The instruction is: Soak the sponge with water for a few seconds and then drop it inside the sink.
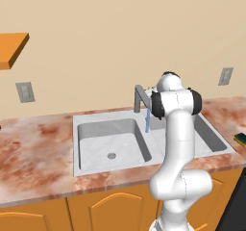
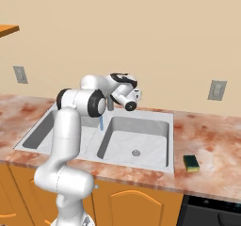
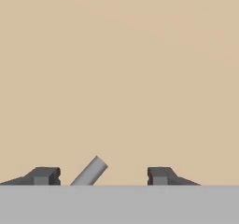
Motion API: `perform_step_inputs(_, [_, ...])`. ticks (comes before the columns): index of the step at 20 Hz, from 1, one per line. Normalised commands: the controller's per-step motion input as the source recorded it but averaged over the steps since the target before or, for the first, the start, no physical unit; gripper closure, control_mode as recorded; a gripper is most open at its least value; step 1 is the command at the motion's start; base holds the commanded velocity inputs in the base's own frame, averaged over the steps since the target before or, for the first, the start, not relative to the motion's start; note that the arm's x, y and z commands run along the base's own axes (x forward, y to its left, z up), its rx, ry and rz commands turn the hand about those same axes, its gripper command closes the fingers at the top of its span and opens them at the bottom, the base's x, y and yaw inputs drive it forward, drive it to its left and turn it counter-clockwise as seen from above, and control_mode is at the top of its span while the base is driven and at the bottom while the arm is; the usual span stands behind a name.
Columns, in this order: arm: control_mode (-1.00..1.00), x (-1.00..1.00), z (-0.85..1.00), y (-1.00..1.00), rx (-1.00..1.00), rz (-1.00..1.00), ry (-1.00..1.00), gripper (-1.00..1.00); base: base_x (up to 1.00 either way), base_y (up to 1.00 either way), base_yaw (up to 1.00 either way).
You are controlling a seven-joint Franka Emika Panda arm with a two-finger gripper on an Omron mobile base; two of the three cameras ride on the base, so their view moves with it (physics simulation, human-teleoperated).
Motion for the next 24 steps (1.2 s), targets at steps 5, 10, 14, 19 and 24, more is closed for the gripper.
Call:
perform_step_inputs(5, [-1.00, 0.00, 0.00, -0.33, 0.00, -0.01, 0.00, -1.00, 0.00, 0.00, 0.00])
perform_step_inputs(10, [-1.00, 0.00, 0.01, -0.31, 0.00, -0.01, 0.01, -1.00, 0.00, 0.00, 0.00])
perform_step_inputs(14, [-1.00, 0.00, 0.12, -0.33, 0.00, -0.01, 0.03, -1.00, 0.00, 0.00, 0.00])
perform_step_inputs(19, [-1.00, 0.00, 0.12, -0.43, 0.00, -0.01, 0.04, -1.00, 0.00, 0.00, 0.00])
perform_step_inputs(24, [-1.00, 0.00, 0.00, -0.70, 0.00, -0.05, 0.00, -1.00, 0.00, 0.00, 0.00])
